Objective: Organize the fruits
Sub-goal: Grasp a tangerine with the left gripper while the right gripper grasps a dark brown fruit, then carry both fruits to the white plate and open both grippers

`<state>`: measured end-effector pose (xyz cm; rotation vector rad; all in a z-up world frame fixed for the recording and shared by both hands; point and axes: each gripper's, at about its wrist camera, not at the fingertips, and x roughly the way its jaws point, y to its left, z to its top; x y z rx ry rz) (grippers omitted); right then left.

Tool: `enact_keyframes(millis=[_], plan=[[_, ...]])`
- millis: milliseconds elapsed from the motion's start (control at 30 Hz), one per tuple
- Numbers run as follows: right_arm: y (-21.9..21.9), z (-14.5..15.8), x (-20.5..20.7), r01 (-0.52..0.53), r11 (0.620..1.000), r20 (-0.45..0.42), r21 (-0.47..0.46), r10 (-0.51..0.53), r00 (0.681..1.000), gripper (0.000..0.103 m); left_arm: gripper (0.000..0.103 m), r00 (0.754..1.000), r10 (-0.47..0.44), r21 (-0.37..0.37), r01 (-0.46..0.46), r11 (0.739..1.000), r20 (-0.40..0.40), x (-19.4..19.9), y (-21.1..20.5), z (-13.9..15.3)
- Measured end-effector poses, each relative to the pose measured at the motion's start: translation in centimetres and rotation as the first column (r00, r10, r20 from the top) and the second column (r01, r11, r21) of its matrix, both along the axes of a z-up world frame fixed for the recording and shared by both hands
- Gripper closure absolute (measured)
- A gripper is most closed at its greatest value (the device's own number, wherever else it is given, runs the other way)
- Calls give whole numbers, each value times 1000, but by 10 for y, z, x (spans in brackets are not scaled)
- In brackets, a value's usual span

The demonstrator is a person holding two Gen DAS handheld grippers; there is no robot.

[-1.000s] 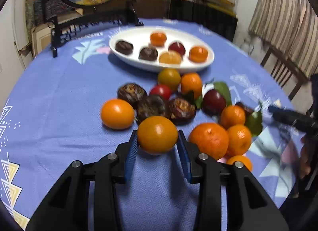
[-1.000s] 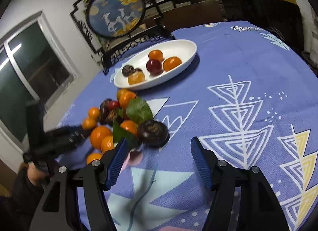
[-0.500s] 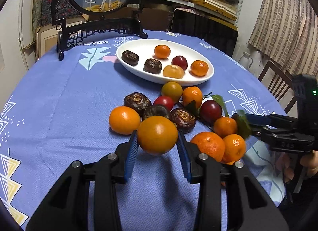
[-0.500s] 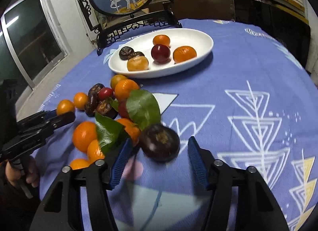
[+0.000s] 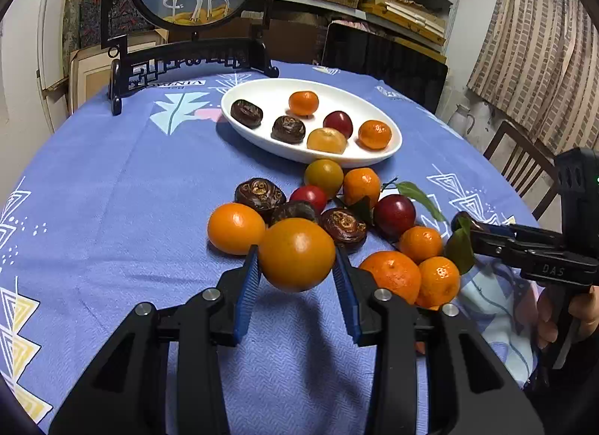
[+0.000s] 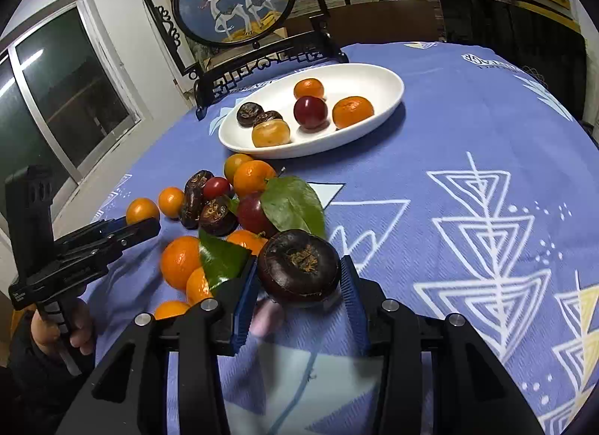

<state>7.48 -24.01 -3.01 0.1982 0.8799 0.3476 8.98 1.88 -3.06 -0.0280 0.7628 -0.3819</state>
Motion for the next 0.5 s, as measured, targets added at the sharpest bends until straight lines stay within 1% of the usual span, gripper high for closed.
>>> enact_keyframes(millis=[100, 233, 367, 433, 500], plan=[[-13, 8, -8, 20, 998, 15, 55, -21, 1000, 60, 65, 1000, 4, -10, -4, 1000, 4, -1, 2, 2], [-30, 34, -18, 35, 996, 80, 83, -41, 996, 60, 65, 1000, 5, -66, -5, 998, 4, -2, 7, 10], [-45, 64, -15, 30, 991, 140, 129, -48, 989, 60, 65, 999, 0, -52, 3, 999, 44, 1, 2, 32], [-50, 70, -9, 34, 988, 143, 148, -56, 988, 60, 65, 999, 1, -52, 2, 999, 54, 3, 1, 38], [-52, 68, -4, 26, 987, 130, 159, -47, 990, 60, 65, 998, -7, -58, 10, 998, 61, 4, -1, 44]])
